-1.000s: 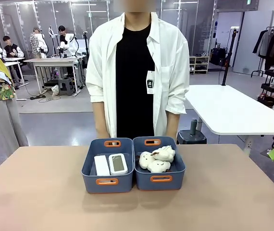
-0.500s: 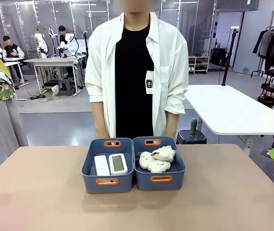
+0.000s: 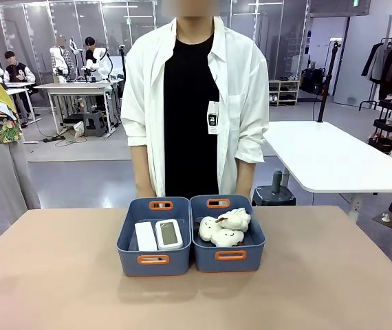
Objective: Sort the digital clocks into the basket.
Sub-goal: Pick up the Digital clock from the table and place it into the empty Plastic storage basket.
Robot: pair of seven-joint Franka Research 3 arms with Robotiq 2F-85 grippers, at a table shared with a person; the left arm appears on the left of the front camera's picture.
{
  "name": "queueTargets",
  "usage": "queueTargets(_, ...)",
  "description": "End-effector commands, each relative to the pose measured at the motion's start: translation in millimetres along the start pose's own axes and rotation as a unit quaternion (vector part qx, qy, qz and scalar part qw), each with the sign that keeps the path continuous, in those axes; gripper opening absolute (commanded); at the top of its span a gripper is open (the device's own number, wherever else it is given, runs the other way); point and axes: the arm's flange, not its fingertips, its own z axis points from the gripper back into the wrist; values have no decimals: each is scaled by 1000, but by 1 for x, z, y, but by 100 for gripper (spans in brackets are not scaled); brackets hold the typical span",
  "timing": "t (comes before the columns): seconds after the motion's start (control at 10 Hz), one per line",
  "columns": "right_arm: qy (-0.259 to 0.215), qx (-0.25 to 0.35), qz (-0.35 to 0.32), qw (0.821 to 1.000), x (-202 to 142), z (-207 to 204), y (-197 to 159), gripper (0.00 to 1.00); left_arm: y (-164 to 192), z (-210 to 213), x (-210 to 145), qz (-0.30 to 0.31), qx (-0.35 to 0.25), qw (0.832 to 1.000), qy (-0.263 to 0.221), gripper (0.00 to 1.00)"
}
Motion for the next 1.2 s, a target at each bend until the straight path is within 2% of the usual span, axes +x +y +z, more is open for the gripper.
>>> queueTargets(0.0, 11, 112, -3, 994, 14, 13, -18, 100, -3, 1, 0, 1, 4, 1000, -7, 100)
queueTargets(0.1, -28, 159, -10, 987, 14, 9, -30, 100, -3, 1, 0, 1, 4, 1000, -7, 100)
queueTargets(0.2, -52, 156, -36, 986, 23, 0, -46, 100, -3, 1, 0, 1, 4, 1000, -7, 100)
queueTargets(0.3, -8, 115, -15, 993, 6, 9, -31, 100, -3, 1, 0, 1, 4, 1000, -7, 100)
queueTargets(1.1, -8, 115, -15, 993, 6, 9, -31, 100, -3, 1, 0, 1, 4, 1000, -7, 100)
